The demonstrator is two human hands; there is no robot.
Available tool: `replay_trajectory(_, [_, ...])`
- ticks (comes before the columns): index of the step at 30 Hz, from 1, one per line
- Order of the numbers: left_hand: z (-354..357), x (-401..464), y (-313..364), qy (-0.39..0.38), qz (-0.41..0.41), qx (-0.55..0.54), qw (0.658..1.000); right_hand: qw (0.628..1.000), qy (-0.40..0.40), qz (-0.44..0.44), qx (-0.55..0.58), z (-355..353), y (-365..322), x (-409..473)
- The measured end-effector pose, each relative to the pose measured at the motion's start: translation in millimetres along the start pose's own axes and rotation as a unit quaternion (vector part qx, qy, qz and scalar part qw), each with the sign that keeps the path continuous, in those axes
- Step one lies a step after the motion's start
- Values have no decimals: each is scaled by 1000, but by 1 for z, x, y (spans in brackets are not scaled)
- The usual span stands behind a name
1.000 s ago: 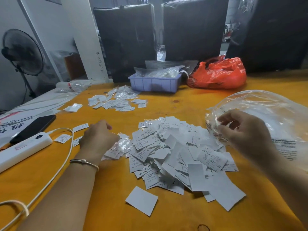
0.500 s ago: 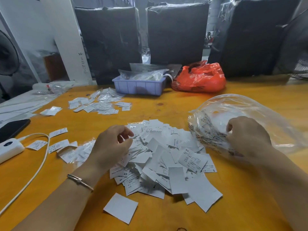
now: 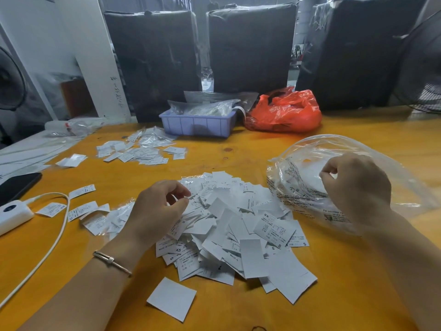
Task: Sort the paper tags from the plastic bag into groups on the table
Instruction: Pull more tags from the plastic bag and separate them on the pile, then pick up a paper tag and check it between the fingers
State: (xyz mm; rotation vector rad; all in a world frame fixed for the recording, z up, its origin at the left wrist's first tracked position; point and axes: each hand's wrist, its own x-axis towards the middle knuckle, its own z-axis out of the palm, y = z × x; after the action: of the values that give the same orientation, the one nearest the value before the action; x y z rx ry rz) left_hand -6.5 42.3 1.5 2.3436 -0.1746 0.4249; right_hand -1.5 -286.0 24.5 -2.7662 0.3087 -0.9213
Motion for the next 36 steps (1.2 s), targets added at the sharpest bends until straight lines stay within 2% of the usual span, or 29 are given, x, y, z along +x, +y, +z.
replay_trajectory(3, [0, -1, 1, -4, -2, -2, 1000, 986, -140, 21, -92, 4, 1, 0])
replay_trajectory(5, [0, -1, 1, -7, -3, -3, 1000, 979, -160, 7, -127, 7, 2, -1])
replay_trajectory(10, [-1, -2, 2, -4, -3, -9, 1000, 996, -65, -3, -67, 7, 1, -2])
replay_trajectory(15, [-1, -2, 2, -5, -2, -11, 1000, 999, -25, -12, -20, 13, 1, -1])
replay_trajectory(24, [1, 0, 0, -10, 2, -10, 1000, 989, 92, -58, 100, 13, 0, -2])
replay_trajectory(31, [0, -2, 2, -11, 4, -15, 1000, 979, 101, -53, 168, 8, 0, -1])
replay_trajectory(36, [1, -3, 4, -10, 6, -19, 1000, 966, 153, -45, 203, 5, -2, -2])
